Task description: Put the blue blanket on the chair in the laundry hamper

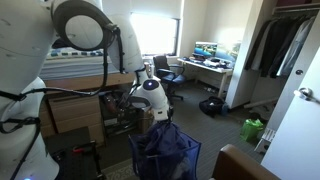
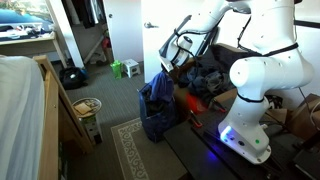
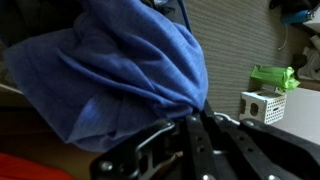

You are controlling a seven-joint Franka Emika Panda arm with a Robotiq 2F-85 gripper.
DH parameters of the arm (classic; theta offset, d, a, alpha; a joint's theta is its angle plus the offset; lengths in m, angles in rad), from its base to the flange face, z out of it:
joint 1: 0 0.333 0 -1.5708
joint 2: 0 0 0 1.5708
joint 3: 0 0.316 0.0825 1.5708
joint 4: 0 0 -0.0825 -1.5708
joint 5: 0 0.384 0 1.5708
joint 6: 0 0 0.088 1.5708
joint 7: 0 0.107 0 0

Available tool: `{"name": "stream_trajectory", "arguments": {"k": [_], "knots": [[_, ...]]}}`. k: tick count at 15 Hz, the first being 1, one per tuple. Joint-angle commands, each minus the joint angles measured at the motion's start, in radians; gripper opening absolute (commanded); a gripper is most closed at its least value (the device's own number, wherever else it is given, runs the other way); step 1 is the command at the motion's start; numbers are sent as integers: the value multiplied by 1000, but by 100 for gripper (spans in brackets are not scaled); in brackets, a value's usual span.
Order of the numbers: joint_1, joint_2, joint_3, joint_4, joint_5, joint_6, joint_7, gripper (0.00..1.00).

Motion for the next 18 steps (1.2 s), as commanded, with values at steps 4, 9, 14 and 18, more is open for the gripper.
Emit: {"name": "stream_trajectory", "arguments": {"k": [4,9,14,18], "knots": [[-20,-3,16,2,-13,-6,-7,2],[-3,-79,-25,112,-95,-195,-34,2],[-4,-168,-79,241,-410,-431,116,2],[16,-288,-71,395,-718,-595,354,2]]}}
